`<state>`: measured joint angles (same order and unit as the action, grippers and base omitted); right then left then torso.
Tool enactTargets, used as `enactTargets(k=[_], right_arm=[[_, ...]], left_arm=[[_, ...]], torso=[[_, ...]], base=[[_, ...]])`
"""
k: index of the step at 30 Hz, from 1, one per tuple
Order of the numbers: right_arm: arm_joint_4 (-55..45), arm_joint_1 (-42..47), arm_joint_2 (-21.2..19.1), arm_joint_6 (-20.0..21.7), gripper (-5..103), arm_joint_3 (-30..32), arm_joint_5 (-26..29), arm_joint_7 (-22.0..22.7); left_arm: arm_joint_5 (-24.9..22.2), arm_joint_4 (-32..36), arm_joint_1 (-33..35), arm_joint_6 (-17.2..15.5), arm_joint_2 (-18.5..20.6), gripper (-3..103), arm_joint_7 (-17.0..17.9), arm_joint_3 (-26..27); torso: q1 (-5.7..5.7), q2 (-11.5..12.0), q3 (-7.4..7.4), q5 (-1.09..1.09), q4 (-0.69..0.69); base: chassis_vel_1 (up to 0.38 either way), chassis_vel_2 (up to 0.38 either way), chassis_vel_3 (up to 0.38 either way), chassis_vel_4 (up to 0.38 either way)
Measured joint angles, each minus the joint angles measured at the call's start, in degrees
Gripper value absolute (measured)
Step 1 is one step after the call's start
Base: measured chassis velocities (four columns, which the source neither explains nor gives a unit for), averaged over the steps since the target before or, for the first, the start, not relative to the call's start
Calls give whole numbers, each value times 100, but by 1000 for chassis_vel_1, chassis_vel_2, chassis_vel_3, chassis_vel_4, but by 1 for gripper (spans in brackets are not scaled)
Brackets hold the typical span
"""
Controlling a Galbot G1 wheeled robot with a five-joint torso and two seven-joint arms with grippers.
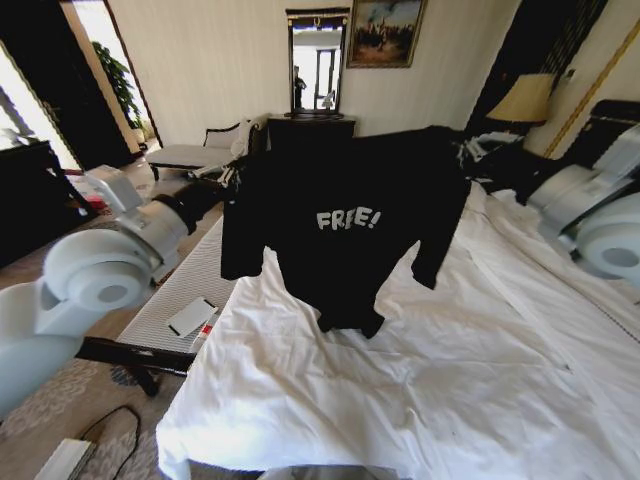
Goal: Fold the clothes on the bed.
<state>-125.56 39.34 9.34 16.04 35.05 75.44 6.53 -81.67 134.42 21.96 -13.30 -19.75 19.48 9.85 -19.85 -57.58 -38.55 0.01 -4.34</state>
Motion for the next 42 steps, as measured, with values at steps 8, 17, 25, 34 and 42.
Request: enactTargets(k=[8, 17, 25, 34, 42], right_arm=[[-242, 14, -222, 108, 1, 756, 309, -6], [-621, 124, -495, 541, 1, 1809, 948, 366], [-857, 195, -564, 1071, 1, 2420, 1353, 835], [-1255, 181, -632, 2008, 1, 3166, 2224, 1744], [-1786, 463, -400, 2420, 1, 3928, 3029, 2795]], left_arm=[[-957, 366, -57, 56, 752, 1, 55, 1013], [-2493, 682, 552, 40, 1575, 1, 130, 2956], [-3551, 913, 544, -23, 1746, 1, 520, 3544], [-4849, 910, 486, -95, 2020, 1, 1042, 4251], [-5621, 901, 477, -141, 2122, 1, 1432, 5019]], torso=[[-1, 0, 0, -2, 4], [-1, 0, 0, 0, 4], [-1, 0, 0, -1, 2], [-1, 1, 0, -1, 3], [-1, 0, 0, 0, 3]], base=[[0, 0, 0, 0], [0, 0, 0, 0], [0, 0, 0, 0], [0, 0, 0, 0], [0, 0, 0, 0]])
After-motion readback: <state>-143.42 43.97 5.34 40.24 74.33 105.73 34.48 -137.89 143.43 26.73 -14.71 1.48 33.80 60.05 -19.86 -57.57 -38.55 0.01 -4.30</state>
